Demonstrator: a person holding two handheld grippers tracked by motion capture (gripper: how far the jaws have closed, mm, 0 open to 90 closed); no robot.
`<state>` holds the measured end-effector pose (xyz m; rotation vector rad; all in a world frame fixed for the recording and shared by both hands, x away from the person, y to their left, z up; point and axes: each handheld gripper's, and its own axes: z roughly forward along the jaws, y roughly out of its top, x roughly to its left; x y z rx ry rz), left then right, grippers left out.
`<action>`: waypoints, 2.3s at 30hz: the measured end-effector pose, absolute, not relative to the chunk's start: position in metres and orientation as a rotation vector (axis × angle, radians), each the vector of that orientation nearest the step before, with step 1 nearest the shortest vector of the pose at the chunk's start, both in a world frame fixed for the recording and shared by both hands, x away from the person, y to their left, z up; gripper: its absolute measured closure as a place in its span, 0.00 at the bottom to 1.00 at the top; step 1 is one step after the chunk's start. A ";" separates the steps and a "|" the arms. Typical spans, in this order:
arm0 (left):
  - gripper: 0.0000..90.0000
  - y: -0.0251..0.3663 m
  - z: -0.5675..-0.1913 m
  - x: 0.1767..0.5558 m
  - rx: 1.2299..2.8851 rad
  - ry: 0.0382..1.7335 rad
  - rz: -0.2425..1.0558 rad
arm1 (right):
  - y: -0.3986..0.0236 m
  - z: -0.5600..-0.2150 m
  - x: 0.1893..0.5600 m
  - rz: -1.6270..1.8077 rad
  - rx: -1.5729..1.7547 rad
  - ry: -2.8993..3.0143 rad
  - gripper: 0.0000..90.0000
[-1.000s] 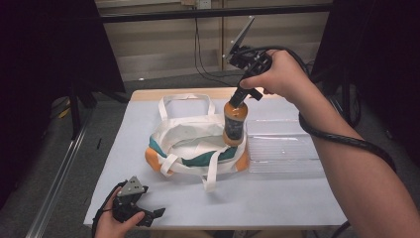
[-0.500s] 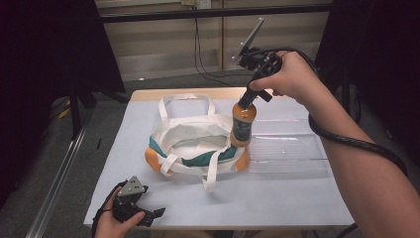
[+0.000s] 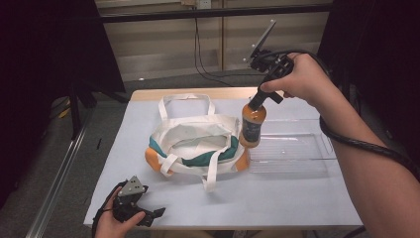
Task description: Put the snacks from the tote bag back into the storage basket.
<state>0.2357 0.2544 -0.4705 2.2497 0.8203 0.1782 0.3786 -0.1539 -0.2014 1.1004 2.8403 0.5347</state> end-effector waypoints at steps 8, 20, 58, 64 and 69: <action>0.02 0.254 -0.470 0.236 2.246 0.817 0.182 | -0.162 -0.199 0.374 0.550 1.111 2.825 0.67; 0.01 0.254 -0.470 0.235 2.248 0.824 0.182 | -0.176 -0.207 0.373 0.519 1.146 2.819 0.67; 0.02 0.253 -0.469 0.237 2.251 0.821 0.189 | -0.200 -0.231 0.363 0.516 1.193 2.848 0.67; 0.02 0.254 -0.470 0.237 2.256 0.817 0.186 | -0.198 -0.235 0.363 0.517 1.186 2.857 0.67; 0.01 0.254 -0.470 0.237 2.252 0.820 0.188 | -0.196 -0.238 0.363 0.519 1.165 2.866 0.67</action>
